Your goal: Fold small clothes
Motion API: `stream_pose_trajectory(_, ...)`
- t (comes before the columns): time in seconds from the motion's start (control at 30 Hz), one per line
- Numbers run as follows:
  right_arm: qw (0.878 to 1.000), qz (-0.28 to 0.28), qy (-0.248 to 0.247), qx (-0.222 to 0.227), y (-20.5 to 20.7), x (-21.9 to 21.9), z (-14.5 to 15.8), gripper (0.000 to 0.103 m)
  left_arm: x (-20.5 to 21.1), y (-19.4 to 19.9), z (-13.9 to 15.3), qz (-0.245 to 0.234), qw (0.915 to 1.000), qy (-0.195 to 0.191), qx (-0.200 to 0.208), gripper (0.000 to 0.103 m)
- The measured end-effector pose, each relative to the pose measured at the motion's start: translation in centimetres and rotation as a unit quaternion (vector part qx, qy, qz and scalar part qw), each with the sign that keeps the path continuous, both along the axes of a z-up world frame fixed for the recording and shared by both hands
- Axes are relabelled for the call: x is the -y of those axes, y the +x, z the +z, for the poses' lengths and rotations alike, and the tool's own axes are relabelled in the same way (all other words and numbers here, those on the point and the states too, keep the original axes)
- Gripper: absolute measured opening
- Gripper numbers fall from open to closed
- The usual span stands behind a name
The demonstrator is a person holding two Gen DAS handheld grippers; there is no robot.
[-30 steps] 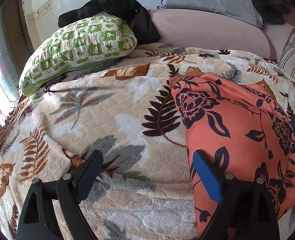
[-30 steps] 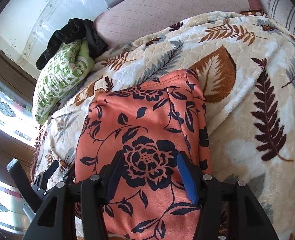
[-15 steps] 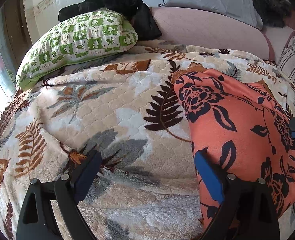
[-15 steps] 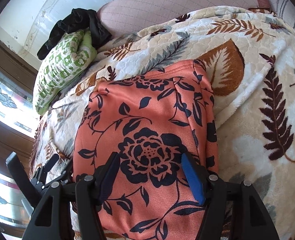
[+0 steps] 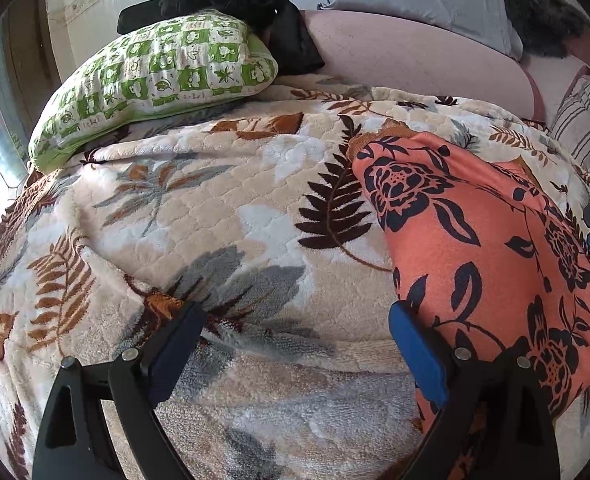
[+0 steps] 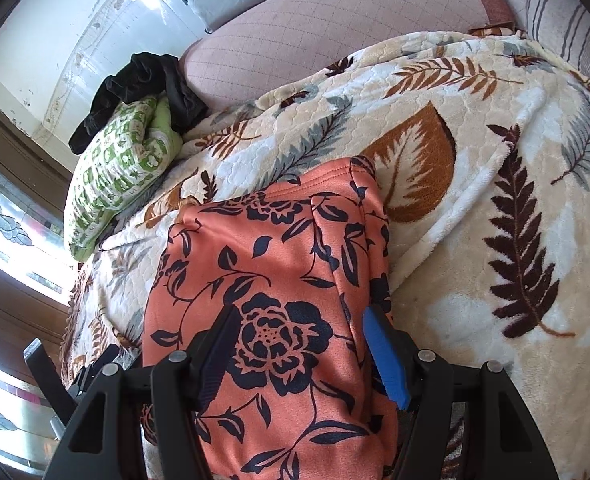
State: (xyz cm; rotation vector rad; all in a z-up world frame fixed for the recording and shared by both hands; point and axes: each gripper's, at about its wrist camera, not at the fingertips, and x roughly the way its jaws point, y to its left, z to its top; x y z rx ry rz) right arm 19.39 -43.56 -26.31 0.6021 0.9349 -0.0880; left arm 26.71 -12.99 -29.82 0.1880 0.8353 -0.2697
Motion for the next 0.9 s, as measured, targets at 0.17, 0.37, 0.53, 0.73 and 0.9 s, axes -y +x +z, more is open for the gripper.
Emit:
stream_pose_trajectory(0.17, 1.0, 0.0, -0.011, -0.003, -0.1, 0.1, 0.0, 0.068, 0.7, -0.4, 0.4, -0.014, 0.9999, 0.002, 0.009, 0.094)
stream_pose_trajectory(0.37, 1.0, -0.008, -0.007, -0.004, -0.3, 0.8, -0.2, 0.068, 1.2, -0.7, 0.8, -0.02, 0.9994, 0.013, 0.023, 0.094)
stream_pose_trajectory(0.53, 1.0, 0.003, -0.01, -0.021, 0.0, 0.3, -0.9, 0.068, 1.2, -0.5, 0.7, -0.018, 0.9996, 0.009, 0.021, 0.094)
stream_pose_trajectory(0.73, 0.998, 0.015, -0.005, -0.068, 0.9, -0.5, -3.7, 0.069, 1.2, -0.3, 0.5, -0.018, 0.9997, 0.006, 0.016, 0.094)
stream_pose_trajectory(0.9, 0.998, 0.018, -0.034, -0.052, 0.8, -1.1, -2.8, 0.069, 0.4, 0.3, 0.9, -0.017, 0.9993, -0.033, -0.002, 0.094)
